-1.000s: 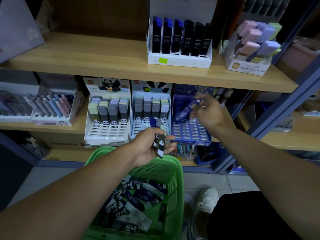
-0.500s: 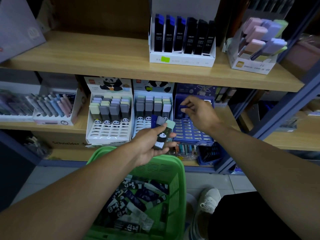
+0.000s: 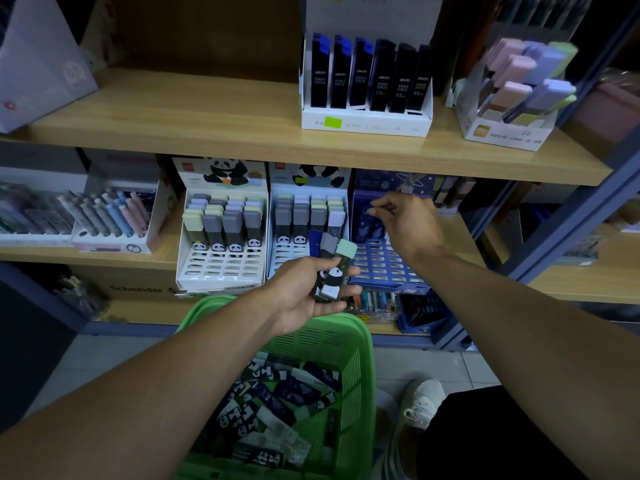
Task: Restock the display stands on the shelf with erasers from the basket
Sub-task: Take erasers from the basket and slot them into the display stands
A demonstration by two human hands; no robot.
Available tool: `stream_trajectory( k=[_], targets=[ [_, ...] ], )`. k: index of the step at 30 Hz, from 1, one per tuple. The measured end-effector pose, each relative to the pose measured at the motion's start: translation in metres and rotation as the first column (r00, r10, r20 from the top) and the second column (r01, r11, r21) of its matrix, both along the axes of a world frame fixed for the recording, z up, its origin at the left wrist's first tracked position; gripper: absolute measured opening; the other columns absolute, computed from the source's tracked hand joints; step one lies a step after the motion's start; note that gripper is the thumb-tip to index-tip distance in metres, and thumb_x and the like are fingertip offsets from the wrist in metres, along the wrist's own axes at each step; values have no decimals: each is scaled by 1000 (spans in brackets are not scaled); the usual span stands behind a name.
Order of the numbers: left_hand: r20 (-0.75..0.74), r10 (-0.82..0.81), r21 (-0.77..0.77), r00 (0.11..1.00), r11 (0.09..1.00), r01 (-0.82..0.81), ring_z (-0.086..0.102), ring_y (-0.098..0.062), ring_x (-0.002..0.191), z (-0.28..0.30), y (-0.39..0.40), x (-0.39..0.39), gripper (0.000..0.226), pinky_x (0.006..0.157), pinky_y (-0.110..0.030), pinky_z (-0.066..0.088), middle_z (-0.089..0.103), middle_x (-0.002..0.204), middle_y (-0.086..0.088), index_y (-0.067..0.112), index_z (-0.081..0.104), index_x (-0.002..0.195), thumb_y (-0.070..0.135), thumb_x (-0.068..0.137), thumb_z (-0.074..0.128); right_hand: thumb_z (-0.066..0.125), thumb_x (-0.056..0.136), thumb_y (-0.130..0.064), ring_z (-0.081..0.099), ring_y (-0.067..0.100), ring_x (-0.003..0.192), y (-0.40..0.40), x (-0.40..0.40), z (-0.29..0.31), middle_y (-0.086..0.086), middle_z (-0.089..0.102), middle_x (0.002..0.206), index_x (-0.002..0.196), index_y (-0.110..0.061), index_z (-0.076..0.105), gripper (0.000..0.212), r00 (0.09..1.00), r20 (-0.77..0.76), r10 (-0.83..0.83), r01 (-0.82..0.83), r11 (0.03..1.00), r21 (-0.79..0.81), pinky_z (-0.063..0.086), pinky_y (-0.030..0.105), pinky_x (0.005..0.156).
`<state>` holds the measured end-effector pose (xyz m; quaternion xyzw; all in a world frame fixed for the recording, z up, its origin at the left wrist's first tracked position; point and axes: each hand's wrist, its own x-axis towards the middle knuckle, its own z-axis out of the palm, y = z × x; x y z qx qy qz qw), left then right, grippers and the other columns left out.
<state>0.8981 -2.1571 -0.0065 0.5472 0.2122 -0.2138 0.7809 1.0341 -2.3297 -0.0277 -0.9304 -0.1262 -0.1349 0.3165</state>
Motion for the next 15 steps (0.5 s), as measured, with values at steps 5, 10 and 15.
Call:
stream_trajectory(
  k=[5,10,15],
  targets=[
    [7,0,12,1000,1000,0,75,-16,87,-1,1,-1,29,49,-23,55,77,107,2,8,61,127,23,104,50,63,98,-27,57,5,69,3,3,-1,-13,68,76,101,-28,75,12,998,-42,-40,38,998,-43,40,23,61],
    [33,0,24,999,1000,0,75,-16,95,-1,2,-1,27,51,-22,55,76,108,6,10,64,124,23,102,54,59,100,-25,58,4,80,6,5,-1,-11,75,95,107,-29,75,18,994,-95,-61,50,991,-121,44,24,66],
    [60,27,28,998,999,-29,74,-16,96,-4,5,1,27,54,-22,55,76,108,5,11,65,124,23,100,58,64,97,-33,64,12,84,5,0,4,-5,73,98,113,-26,74,20,997,-65,-39,37,999,-33,47,24,69]
  ],
)
